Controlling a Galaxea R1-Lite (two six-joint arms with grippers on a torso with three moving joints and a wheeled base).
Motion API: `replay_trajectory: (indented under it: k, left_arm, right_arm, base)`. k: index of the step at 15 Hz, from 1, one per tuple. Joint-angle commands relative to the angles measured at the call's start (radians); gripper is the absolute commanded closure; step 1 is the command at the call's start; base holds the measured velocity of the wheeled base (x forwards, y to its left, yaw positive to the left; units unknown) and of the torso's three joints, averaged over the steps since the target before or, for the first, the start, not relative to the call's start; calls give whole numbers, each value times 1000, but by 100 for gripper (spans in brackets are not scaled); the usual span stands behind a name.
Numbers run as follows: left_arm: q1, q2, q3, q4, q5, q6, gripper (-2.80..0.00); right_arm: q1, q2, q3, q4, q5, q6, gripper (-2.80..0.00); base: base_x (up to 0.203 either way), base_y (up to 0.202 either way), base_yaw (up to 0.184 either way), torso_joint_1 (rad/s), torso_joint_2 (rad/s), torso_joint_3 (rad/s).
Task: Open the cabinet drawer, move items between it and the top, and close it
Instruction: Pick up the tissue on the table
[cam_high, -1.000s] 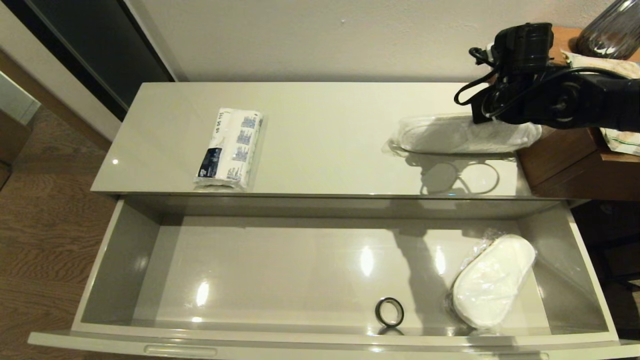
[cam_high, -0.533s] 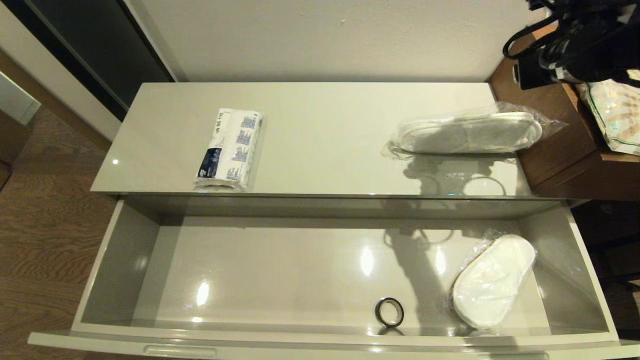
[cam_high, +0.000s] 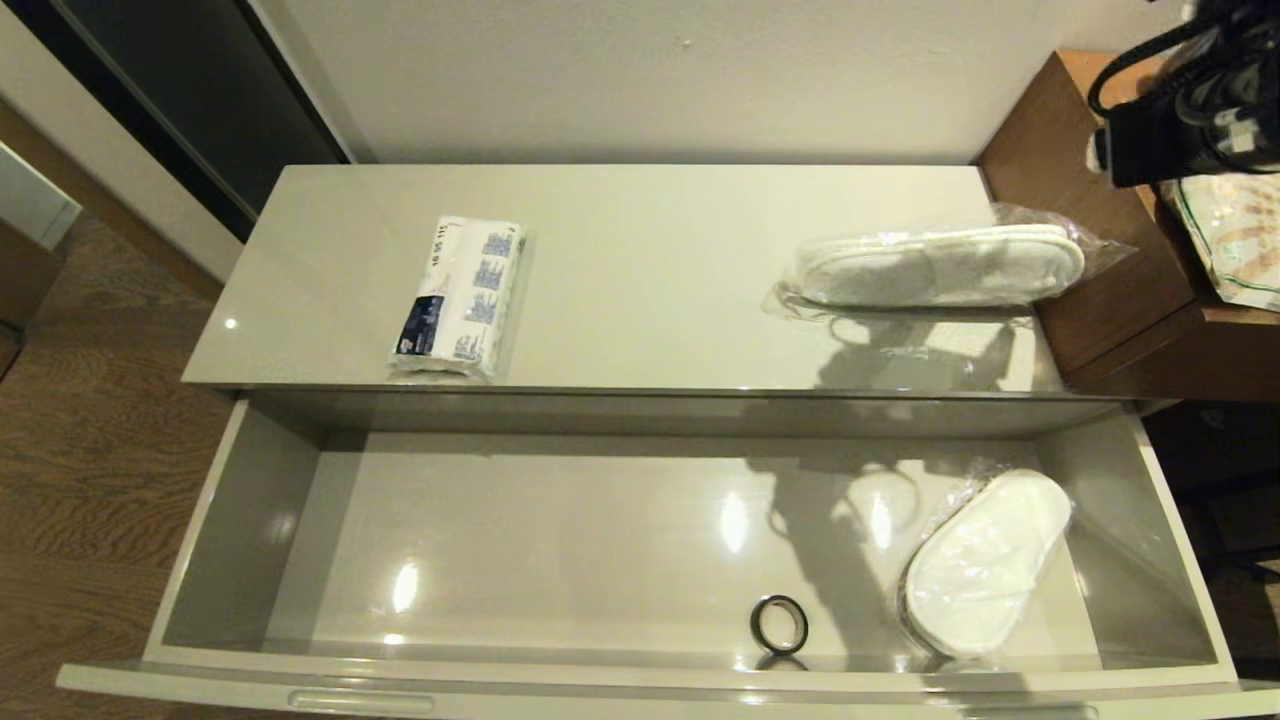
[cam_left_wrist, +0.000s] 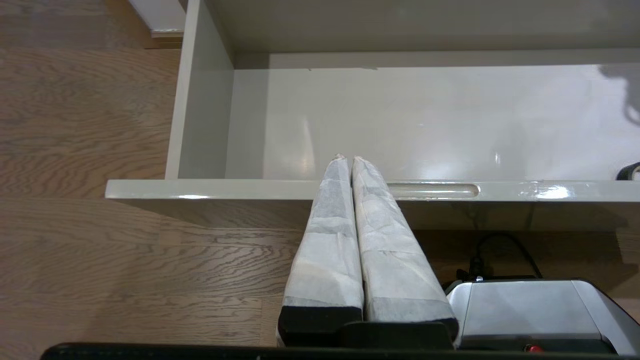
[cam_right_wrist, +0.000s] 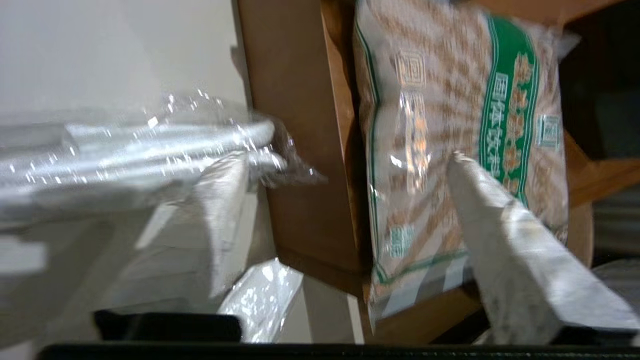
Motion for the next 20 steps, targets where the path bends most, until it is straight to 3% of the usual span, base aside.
replay_trajectory:
  k: [1, 8, 11, 13, 15, 17, 20]
  left_arm:
    - [0, 1, 0, 0, 0, 1, 0]
    - [0, 1, 0, 0, 0, 1, 0]
    - [0, 1, 0, 0, 0, 1, 0]
    - [0, 1, 0, 0, 0, 1, 0]
    - [0, 1, 0, 0, 0, 1, 0]
    - [0, 1, 0, 0, 0, 1, 0]
    - [0, 1, 0, 0, 0, 1, 0]
  right_arm:
    - [0, -110, 93, 30, 10, 78, 0]
    - [-52, -395, -68, 421, 339, 278, 0]
    - [-53, -512, -157, 796, 394, 434, 0]
    - [-55, -607, -166, 938, 403, 499, 0]
    - [-87, -699, -170, 1046, 408, 515, 0]
    - [-161, -789, -170, 1113, 425, 471, 0]
    - [-282, -954, -153, 1172, 615, 384, 0]
  base:
    - [0, 0, 0, 0, 0, 0]
    - [0, 0, 0, 0, 0, 0]
    - [0, 0, 0, 0, 0, 0]
    - [0, 0, 0, 0, 0, 0]
    - [0, 0, 0, 0, 0, 0]
    - [0, 0, 0, 0, 0, 0]
    - [0, 0, 0, 0, 0, 0]
